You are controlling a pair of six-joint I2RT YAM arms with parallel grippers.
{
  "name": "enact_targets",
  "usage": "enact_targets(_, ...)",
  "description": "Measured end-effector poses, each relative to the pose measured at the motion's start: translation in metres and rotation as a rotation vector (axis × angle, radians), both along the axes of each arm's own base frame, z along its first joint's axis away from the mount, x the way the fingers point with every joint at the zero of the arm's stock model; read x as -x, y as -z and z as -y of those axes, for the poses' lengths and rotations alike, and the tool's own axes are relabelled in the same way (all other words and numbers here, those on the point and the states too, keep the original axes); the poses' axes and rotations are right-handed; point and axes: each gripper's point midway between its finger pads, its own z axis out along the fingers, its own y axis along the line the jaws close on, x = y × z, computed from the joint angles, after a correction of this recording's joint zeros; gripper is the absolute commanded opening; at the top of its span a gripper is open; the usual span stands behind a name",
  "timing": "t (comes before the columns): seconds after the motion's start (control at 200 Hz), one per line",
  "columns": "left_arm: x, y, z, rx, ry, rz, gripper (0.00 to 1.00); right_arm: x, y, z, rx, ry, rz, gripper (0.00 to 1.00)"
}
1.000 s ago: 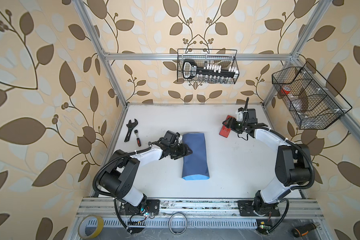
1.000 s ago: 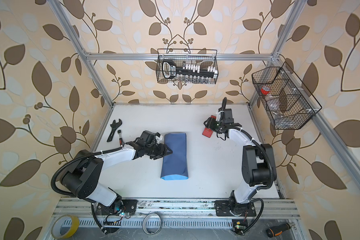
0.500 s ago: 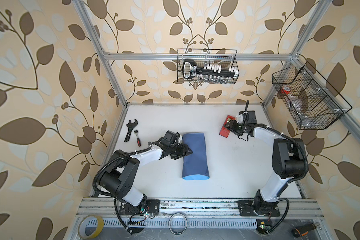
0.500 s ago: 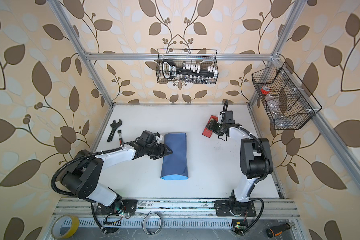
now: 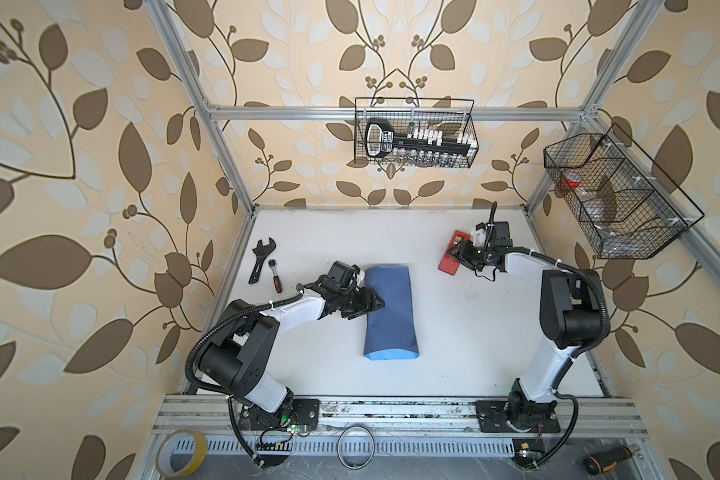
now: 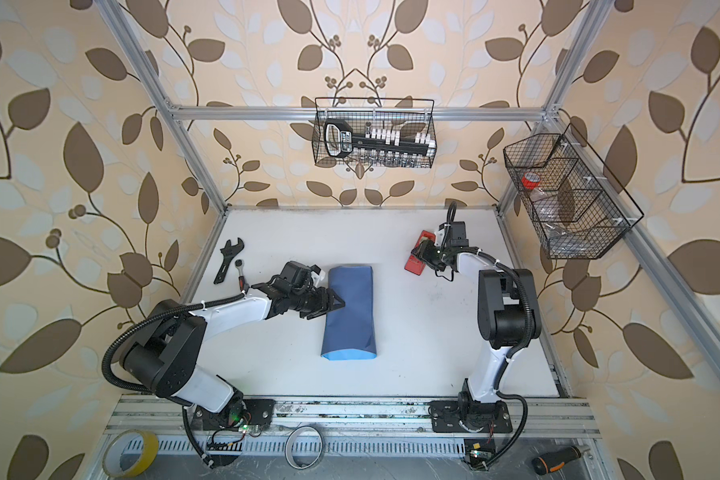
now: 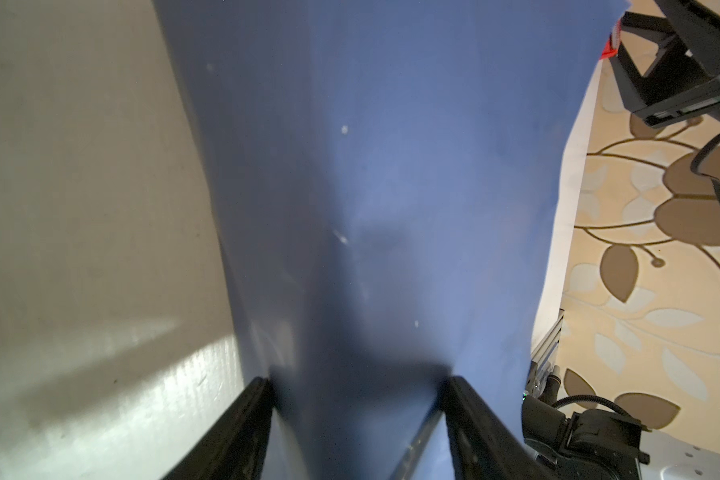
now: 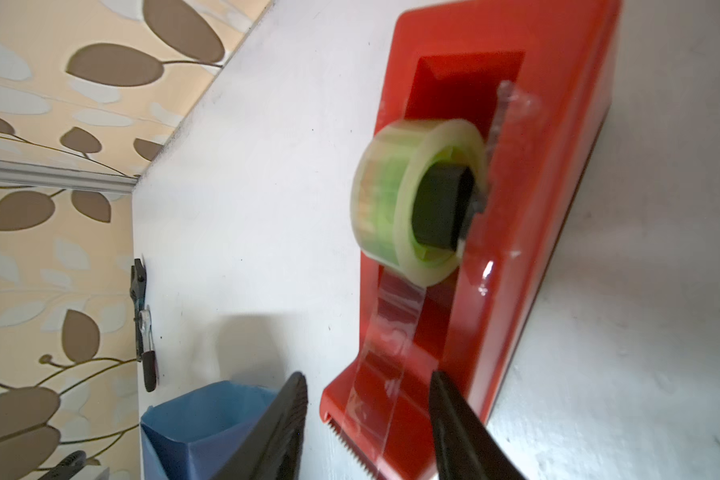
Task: Wrap the gift box in paper
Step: 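Release the paper with the right gripper and move to the red tape dispenser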
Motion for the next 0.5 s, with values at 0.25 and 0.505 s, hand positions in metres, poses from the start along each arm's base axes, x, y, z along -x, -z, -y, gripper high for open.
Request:
enact_targets(0.25, 0.0000, 0.0000, 0.0000, 0.000, 0.000, 0.000, 0.66, -0.0061, -0.0005, -0.0010, -0.064, 0.004, 0.011, 0.41)
enact_targets(0.505, 0.0000, 0.0000, 0.0000, 0.000, 0.000, 0.000, 0.66, -0.0066, 0.0023, -0.0030, -0.131, 0.020, 0.009, 0.33)
